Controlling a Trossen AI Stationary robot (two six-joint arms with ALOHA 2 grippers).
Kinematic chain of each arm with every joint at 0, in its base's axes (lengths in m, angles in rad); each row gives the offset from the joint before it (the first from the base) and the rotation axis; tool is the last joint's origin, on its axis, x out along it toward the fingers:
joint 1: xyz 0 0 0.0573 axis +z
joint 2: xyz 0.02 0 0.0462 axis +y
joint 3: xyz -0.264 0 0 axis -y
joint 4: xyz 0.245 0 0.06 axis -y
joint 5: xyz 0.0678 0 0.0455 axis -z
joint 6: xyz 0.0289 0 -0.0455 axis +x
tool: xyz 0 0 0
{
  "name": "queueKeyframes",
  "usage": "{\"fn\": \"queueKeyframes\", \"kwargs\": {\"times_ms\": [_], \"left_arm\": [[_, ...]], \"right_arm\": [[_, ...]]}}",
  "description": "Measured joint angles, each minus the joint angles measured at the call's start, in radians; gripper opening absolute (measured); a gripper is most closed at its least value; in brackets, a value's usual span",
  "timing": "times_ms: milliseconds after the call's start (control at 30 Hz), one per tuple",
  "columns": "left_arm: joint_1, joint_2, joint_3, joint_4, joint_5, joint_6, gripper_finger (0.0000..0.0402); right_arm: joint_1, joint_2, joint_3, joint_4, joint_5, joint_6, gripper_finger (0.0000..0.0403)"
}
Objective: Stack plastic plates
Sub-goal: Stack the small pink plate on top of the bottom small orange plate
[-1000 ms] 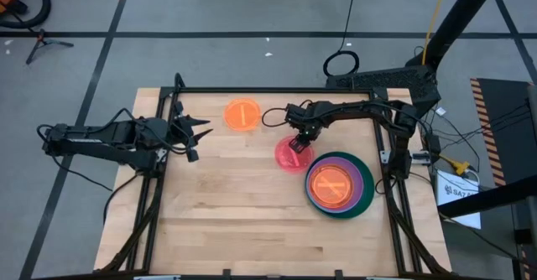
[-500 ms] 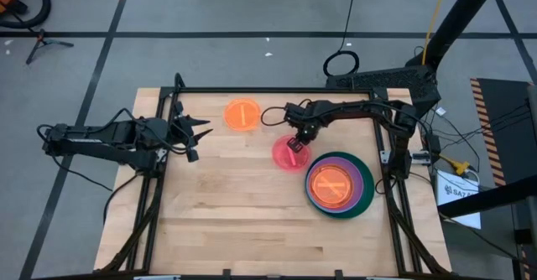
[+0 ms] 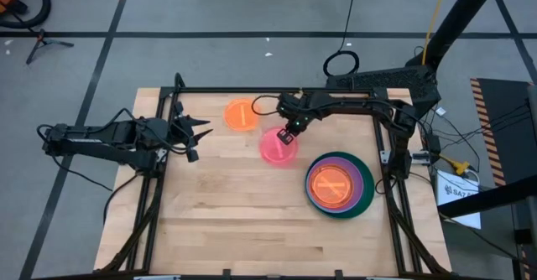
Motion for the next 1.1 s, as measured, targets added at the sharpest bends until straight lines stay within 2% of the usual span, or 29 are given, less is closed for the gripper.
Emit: {"fn": "queueKeyframes", "kwargs": {"times_ms": [133, 300, 400, 633, 733, 933, 1100], "left_arm": [[0.0, 0.0, 0.0, 0.0, 0.0, -0.002, 0.0124], [0.0, 0.0, 0.0, -0.006, 0.0, -0.01, 0.0124], [0.0, 0.0, 0.0, -0.013, 0.0, -0.012, 0.0124], [0.0, 0.0, 0.0, -0.015, 0.0, -0.021, 0.0124], [0.0, 0.0, 0.0, -0.015, 0.0, -0.03, 0.0124], [0.0, 0.0, 0.0, -0.016, 0.0, -0.042, 0.0124], [0.0, 0.0, 0.0, -0.017, 0.0, -0.042, 0.0124]], "right_arm": [[0.007, 0.0, 0.058, -0.04, -0.069, -0.048, 0.0001], [0.042, -0.018, 0.078, -0.081, -0.276, -0.135, 0.0], [0.079, -0.041, 0.078, -0.088, -0.361, -0.189, 0.0], [0.191, -0.122, 0.08, -0.27, -0.361, -0.223, 0.0], [0.23, -0.167, 0.069, -0.338, -0.315, -0.189, 0.0], [0.274, -0.28, -0.033, -0.321, -0.294, -0.137, 0.0], [0.275, -0.414, -0.197, -0.261, -0.254, -0.063, 0.0]]}}
